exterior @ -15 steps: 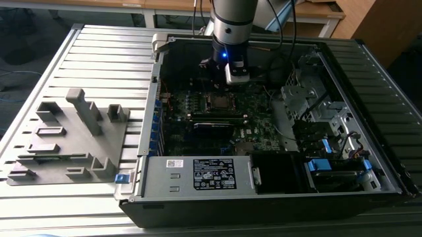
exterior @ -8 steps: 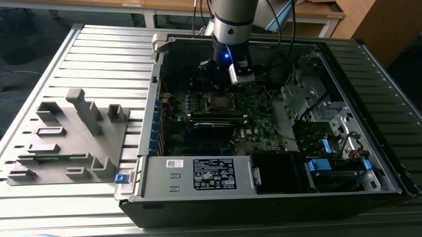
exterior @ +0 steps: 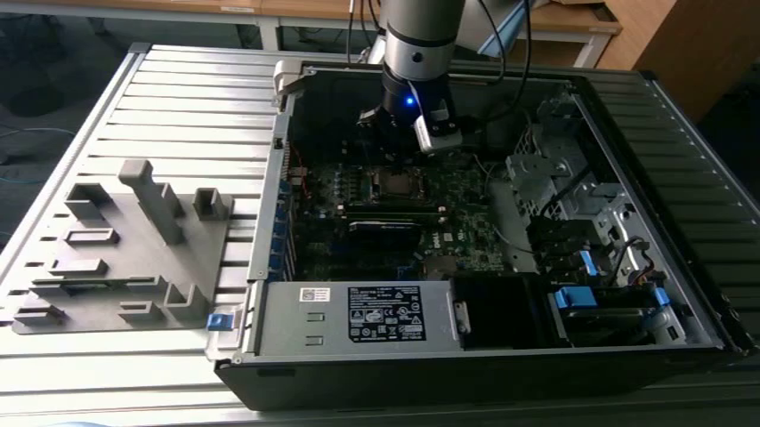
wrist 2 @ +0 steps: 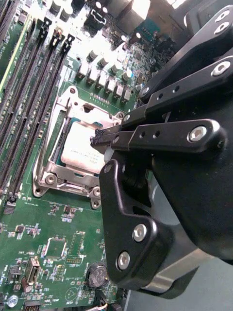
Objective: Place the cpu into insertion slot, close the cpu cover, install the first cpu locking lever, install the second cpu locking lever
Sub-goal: 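Close the cpu cover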
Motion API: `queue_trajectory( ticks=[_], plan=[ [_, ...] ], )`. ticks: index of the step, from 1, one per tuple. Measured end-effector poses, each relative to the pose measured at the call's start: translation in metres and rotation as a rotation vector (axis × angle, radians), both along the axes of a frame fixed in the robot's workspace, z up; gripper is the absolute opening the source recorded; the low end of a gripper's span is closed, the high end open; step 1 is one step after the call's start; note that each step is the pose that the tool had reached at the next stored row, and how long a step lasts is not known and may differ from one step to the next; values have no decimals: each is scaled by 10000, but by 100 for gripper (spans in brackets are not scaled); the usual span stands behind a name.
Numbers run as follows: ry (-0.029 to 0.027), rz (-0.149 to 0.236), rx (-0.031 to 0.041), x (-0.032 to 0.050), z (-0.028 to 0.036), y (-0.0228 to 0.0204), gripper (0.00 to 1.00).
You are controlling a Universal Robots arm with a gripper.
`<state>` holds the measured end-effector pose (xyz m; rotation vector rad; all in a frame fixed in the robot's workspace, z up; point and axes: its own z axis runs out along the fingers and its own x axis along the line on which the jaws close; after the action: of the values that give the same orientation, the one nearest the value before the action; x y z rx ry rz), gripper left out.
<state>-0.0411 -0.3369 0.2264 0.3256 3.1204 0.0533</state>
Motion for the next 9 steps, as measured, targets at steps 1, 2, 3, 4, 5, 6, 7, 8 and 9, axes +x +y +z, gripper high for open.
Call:
queue_trajectory(
  ticks=[1,2,3,4,5,6,7,8,9],
  plan=[
    [0,14,0,0,0,0,11],
    [0,100,0,0,0,0,11],
    [0,234,0,0,-1,0,11],
    [-1,372,1,0,-1,0,11],
    [0,453,-1,0,-1,0,11],
    [0,461,0,0,-1,0,11],
    [0,462,0,0,-1,0,11],
    [0,466,0,0,-1,0,11],
    [0,470,0,0,-1,0,11]
  ],
)
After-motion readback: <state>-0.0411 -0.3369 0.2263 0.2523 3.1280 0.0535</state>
